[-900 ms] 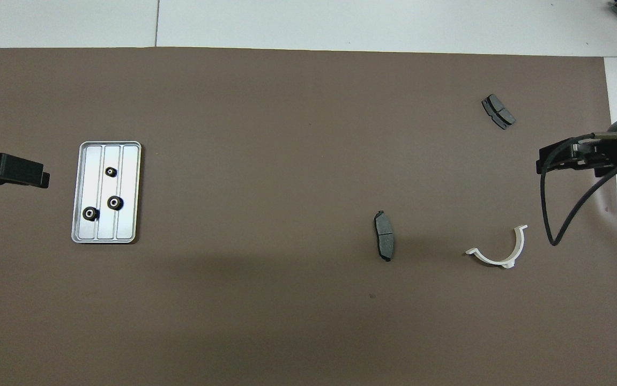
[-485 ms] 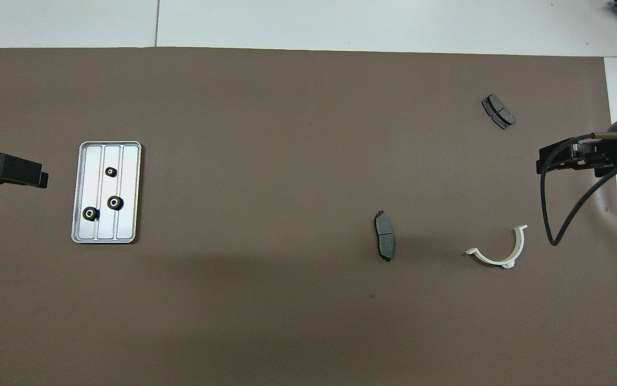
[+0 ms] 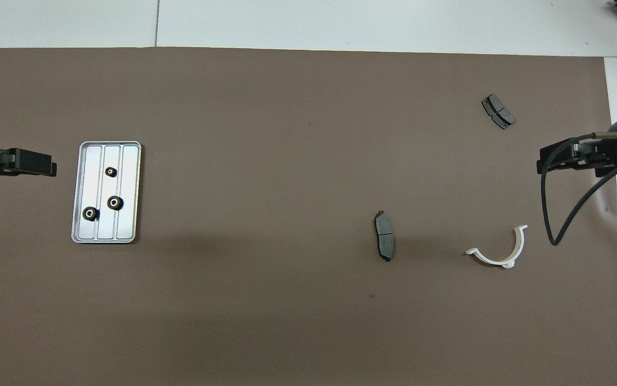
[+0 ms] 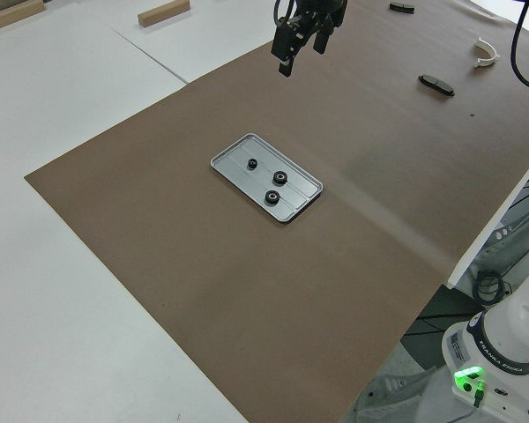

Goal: Place bearing gear from tray to pile
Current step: 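Reach the left gripper into the tray and grasp a black gear, then carry the gear with the left gripper and set it mid-table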

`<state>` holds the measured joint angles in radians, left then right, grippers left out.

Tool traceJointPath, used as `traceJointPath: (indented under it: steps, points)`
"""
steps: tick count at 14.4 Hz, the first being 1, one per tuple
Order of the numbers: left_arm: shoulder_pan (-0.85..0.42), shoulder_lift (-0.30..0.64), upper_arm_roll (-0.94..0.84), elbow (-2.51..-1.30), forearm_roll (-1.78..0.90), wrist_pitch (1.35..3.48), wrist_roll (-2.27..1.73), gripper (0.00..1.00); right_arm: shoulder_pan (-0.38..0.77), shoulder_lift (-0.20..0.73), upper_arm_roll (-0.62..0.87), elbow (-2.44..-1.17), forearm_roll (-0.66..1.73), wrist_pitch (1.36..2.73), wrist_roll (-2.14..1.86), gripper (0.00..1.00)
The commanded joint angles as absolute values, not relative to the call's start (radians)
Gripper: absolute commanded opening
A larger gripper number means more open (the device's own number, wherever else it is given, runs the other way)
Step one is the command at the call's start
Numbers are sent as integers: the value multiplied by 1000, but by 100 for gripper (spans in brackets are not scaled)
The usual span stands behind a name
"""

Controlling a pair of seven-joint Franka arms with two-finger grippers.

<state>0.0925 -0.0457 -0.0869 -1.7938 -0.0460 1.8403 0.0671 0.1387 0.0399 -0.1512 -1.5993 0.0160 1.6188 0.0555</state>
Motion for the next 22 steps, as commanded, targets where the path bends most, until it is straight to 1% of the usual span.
traceJointPath:
  steps: [1, 3, 6, 8, 10, 12, 13, 14, 20, 22]
  points:
    - [112, 15, -92, -1870, -35, 1997, 58, 100, 135, 35, -155, -1605, 21, 1609, 43, 100]
    - [112, 57, -92, -1935, -35, 2113, 32, 100, 135, 35, -155, -1605, 21, 1609, 43, 100]
    - [112, 60, -91, -2106, -35, 2331, 14, 100, 135, 35, -155, -1605, 21, 1609, 43, 100]
    - [110, 74, -92, -2146, -35, 2364, 5, 100, 135, 35, -155, -1605, 21, 1609, 43, 100]
    - [97, 113, -92, -2155, -35, 2388, -67, 100, 135, 35, -155, -1605, 21, 1609, 43, 100]
    - [77, 127, -92, -2204, -34, 2450, -121, 85, 133, 35, -155, -1605, 21, 1609, 43, 100]
    - [75, 129, -92, -2233, -34, 2491, -123, 78, 133, 35, -155, -1605, 21, 1609, 43, 100]
    - [77, 130, -92, -2253, -34, 2522, -120, 74, 135, 35, -155, -1605, 21, 1609, 43, 100]
    - [84, 140, -91, -2272, -25, 2536, -112, 74, 135, 35, -155, -1605, 21, 1609, 43, 100]
    - [83, 135, -91, -2292, -25, 2537, -114, 70, 135, 35, -155, -1605, 21, 1609, 43, 100]
